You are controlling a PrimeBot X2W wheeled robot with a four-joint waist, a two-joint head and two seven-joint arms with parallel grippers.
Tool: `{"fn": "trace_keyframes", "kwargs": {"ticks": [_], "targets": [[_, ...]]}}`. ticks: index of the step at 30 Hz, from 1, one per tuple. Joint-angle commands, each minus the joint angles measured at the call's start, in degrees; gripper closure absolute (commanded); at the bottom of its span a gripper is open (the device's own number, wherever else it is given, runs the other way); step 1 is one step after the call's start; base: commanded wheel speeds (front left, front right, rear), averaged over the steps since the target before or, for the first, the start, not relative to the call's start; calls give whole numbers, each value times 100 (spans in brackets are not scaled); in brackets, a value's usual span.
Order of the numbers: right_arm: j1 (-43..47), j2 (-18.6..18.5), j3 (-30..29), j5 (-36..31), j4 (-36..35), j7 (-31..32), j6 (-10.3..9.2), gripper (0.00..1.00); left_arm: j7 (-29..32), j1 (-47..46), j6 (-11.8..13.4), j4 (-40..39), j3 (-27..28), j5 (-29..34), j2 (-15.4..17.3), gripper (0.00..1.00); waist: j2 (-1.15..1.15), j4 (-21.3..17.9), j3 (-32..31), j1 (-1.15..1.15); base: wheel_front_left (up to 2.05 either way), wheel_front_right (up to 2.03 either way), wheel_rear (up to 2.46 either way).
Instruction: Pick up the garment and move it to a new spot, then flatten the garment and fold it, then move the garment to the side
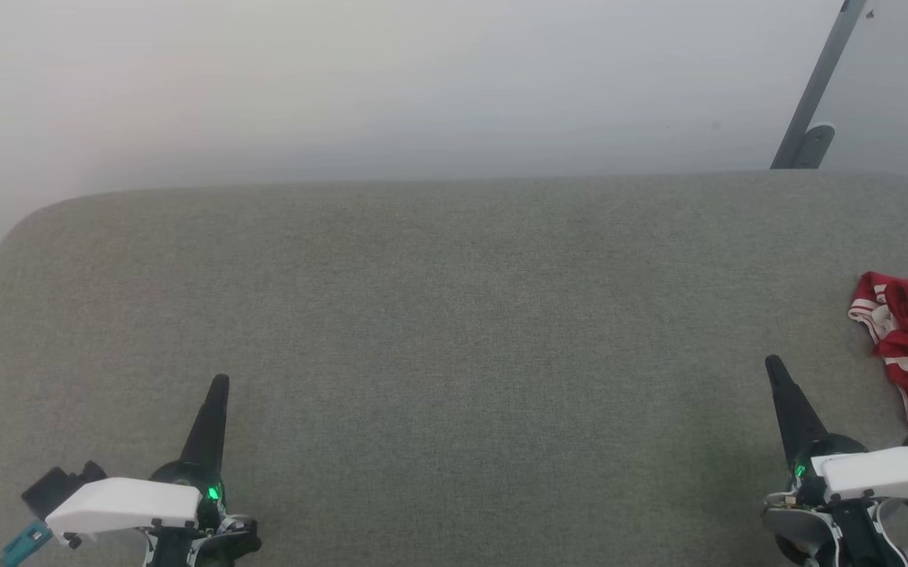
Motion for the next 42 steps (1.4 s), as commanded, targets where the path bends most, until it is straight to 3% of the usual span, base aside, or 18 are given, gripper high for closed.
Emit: {"fn": "trace_keyframes", "kwargs": {"ticks": [1, 26, 42], "targets": [[-79, 11, -17, 81, -15, 37, 3, 100, 27, -95, -14, -7, 19, -121, 5, 100, 0, -2, 0, 0, 0, 0, 0], [-207, 125, -52, 943, 125, 198, 2, 100, 305, -298, -18, 142, 53, -978, -71, 100, 0, -89, 14, 0, 0, 0, 0], [-201, 123, -46, 916, 120, 196, 2, 100, 309, -299, -18, 135, 63, -945, -76, 100, 0, -89, 14, 0, 0, 0, 0]]}}
